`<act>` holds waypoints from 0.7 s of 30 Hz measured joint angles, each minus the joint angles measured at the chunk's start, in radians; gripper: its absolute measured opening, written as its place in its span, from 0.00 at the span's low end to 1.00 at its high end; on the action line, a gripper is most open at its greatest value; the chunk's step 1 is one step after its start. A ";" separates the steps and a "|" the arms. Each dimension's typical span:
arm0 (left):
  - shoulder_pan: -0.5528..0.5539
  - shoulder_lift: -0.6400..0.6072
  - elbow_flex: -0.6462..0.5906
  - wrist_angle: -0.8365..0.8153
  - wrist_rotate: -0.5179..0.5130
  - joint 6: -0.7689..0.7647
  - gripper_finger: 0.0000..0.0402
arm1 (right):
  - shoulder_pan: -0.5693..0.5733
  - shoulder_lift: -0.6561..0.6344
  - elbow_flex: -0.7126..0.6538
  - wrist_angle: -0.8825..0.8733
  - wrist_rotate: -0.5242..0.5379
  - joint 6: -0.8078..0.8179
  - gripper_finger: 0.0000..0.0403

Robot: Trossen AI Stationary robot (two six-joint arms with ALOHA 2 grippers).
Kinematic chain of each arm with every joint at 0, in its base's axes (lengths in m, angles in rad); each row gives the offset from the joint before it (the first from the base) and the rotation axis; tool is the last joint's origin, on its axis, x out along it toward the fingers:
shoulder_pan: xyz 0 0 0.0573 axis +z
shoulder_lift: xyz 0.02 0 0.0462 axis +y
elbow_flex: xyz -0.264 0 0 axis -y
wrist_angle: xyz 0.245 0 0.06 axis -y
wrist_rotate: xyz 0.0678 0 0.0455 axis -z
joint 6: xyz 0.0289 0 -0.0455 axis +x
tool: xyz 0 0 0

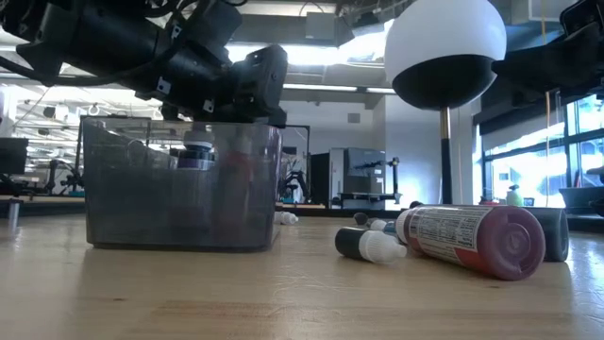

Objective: Pick & Place food coloring
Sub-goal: Put the small brown food coloring bottle into the black bin

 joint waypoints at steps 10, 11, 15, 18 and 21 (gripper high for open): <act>-0.022 -0.060 -0.001 0.045 -0.011 0.151 0.34 | 0.000 0.000 0.000 0.000 0.000 0.000 0.28; -0.024 -0.067 -0.001 0.043 -0.012 0.161 0.34 | 0.000 0.000 0.000 0.000 0.000 0.000 0.28; -0.028 -0.099 -0.001 0.044 -0.017 0.234 0.34 | 0.000 0.000 0.000 0.000 0.000 0.000 0.28; -0.030 -0.131 -0.001 0.045 -0.004 0.239 0.34 | 0.000 0.000 0.000 0.000 0.000 0.000 0.28; -0.032 -0.157 -0.001 0.047 0.084 0.194 0.34 | 0.000 0.000 0.000 0.000 0.000 0.000 0.28</act>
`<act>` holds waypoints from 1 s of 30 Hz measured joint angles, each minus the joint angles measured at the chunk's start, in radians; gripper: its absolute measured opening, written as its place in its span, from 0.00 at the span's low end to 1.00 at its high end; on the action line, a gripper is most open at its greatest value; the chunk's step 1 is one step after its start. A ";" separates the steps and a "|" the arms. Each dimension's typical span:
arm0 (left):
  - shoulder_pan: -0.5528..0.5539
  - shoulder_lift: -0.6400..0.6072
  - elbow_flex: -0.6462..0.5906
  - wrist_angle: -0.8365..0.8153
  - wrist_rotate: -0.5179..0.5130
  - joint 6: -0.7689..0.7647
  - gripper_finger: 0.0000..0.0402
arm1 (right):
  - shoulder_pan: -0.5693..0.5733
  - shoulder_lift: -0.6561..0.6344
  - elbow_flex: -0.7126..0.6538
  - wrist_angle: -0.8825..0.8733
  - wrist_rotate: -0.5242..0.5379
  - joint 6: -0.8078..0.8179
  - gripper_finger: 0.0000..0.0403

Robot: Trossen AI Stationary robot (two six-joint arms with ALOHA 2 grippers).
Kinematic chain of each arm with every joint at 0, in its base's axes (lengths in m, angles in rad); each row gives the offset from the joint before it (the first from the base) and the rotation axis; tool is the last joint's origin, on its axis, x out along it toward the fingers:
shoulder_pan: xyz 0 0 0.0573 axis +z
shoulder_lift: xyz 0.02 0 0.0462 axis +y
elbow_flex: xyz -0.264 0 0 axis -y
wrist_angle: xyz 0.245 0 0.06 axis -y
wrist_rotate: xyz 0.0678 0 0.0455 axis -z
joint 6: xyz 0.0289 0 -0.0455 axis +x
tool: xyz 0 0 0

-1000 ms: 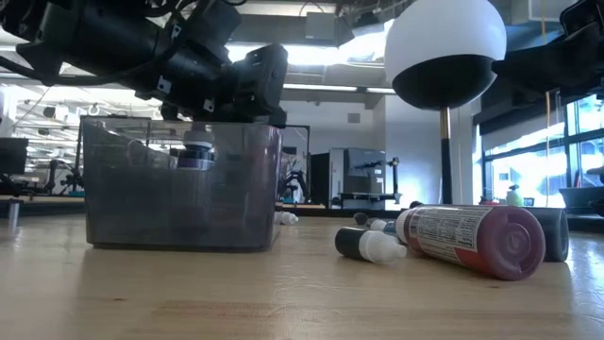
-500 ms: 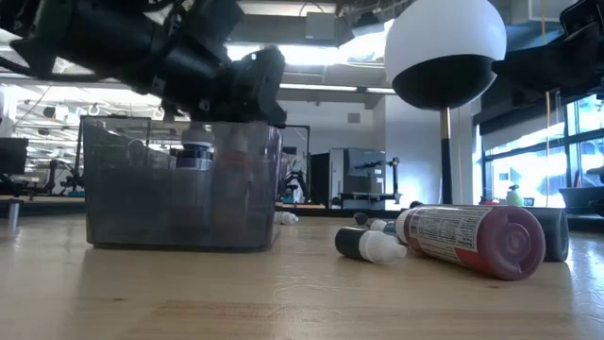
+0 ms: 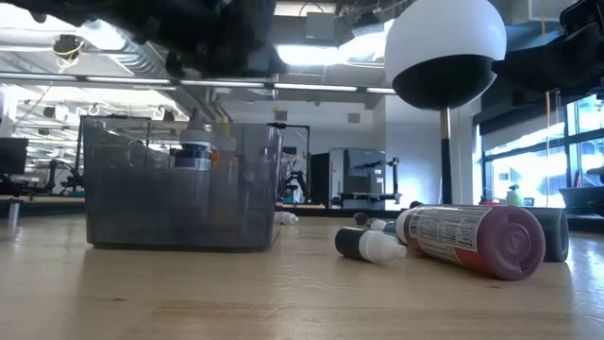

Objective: Pick & Place food coloring
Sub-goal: Put the small brown food coloring bottle into the black bin

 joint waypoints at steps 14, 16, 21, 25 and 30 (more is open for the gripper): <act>0.059 -0.008 0.000 -0.028 0.526 -0.132 0.34 | 0.000 0.000 0.000 0.000 0.000 0.002 0.28; 0.058 -0.008 0.000 -0.027 0.573 -0.113 0.34 | 0.000 0.000 0.000 0.000 0.000 0.002 0.28; 0.026 -0.087 0.001 -0.102 0.576 -0.090 0.34 | 0.000 0.000 0.000 0.000 0.000 0.003 0.28; -0.001 -0.198 0.001 -0.297 0.529 -0.166 0.33 | 0.000 0.000 0.000 0.000 0.000 0.003 0.28; -0.022 -0.310 0.001 -0.603 0.519 -0.324 0.34 | 0.000 0.000 0.000 0.008 0.000 -0.009 0.28</act>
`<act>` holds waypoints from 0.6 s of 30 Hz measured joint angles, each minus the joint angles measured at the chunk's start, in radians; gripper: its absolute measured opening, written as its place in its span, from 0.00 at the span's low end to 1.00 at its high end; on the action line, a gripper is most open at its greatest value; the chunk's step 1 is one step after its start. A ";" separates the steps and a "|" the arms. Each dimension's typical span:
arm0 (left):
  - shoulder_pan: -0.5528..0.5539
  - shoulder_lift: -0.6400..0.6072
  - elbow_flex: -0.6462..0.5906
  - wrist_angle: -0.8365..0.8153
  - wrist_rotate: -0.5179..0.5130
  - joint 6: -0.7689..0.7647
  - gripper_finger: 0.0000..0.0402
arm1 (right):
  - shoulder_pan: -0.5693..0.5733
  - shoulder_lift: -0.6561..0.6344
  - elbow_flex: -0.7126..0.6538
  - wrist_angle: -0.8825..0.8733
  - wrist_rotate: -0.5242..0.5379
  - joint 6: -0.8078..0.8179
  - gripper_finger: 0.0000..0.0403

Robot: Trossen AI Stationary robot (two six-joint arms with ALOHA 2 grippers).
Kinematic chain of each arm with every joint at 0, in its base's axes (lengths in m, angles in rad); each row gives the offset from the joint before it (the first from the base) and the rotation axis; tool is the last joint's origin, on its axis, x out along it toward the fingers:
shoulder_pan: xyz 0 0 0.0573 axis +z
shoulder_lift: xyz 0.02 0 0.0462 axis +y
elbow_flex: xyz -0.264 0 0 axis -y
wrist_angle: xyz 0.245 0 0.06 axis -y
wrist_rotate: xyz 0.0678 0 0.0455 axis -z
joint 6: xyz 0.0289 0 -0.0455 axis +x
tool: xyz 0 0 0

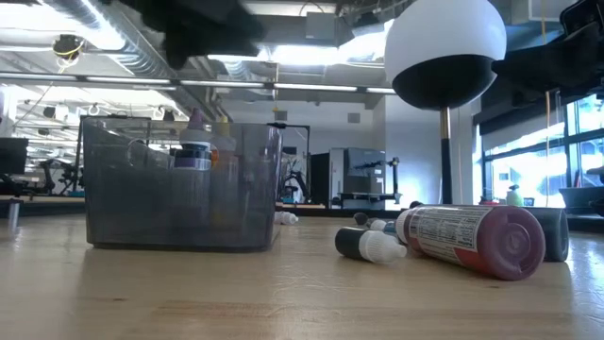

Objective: Pick & Place food coloring
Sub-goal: Put the small brown food coloring bottle into the black bin

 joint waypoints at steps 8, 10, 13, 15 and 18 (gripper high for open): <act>-0.012 -0.045 0.000 -0.243 0.093 0.075 0.34 | 0.000 0.000 0.000 0.039 0.000 -0.091 0.28; -0.013 -0.045 0.000 -0.274 0.122 0.112 0.33 | 0.000 0.000 0.000 0.039 0.000 -0.091 0.28; -0.013 -0.042 0.000 -0.300 0.208 0.106 0.34 | 0.000 0.000 0.000 0.038 0.000 -0.092 0.28; -0.014 -0.042 0.000 -0.315 0.287 0.080 0.34 | 0.000 0.000 0.000 0.038 0.000 -0.092 0.28; -0.015 -0.057 0.000 -0.346 0.410 0.012 0.34 | 0.000 0.000 0.000 0.038 0.000 -0.094 0.28</act>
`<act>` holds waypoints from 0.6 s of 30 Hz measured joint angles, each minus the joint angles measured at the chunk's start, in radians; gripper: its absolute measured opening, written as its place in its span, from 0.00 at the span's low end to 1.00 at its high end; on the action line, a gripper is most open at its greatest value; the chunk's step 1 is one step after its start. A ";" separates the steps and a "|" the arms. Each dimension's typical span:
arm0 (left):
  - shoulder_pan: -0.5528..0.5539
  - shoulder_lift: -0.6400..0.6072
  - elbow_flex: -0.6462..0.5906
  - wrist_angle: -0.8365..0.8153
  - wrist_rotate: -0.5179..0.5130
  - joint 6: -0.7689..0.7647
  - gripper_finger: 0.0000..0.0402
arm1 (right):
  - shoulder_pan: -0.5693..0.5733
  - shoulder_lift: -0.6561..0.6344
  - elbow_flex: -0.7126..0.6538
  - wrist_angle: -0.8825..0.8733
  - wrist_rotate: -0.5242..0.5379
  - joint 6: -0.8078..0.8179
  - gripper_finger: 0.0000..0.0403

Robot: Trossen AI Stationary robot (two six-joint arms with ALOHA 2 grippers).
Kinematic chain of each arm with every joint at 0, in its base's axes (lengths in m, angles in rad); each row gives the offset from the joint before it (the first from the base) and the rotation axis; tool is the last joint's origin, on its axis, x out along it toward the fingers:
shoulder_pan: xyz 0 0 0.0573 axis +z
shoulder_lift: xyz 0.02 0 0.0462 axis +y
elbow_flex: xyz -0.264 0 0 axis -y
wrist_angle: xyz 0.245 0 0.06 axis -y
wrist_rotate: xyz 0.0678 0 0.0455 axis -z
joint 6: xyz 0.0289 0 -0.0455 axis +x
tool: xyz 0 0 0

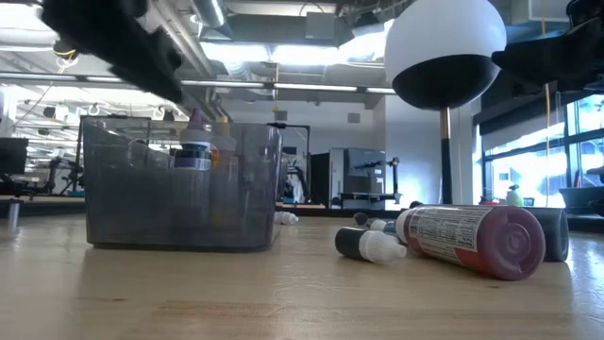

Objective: Pick & Place food coloring
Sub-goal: Put the small brown food coloring bottle into the black bin

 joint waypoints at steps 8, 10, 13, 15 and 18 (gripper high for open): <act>0.000 -0.021 0.000 -0.037 0.335 -0.120 0.33 | 0.000 0.000 0.000 -0.001 0.002 -0.025 0.28; 0.000 -0.021 0.000 -0.068 0.406 -0.160 0.34 | 0.000 0.000 0.000 -0.001 0.002 -0.024 0.28; 0.000 -0.021 0.000 -0.169 0.427 -0.253 0.34 | 0.000 0.000 0.000 -0.001 0.002 -0.023 0.28; -0.004 -0.020 0.000 -0.247 0.382 -0.291 0.34 | 0.000 0.000 0.000 -0.001 0.002 -0.022 0.28; -0.019 -0.014 -0.001 -0.341 0.274 -0.351 0.34 | 0.000 0.000 0.000 -0.001 0.002 -0.022 0.28</act>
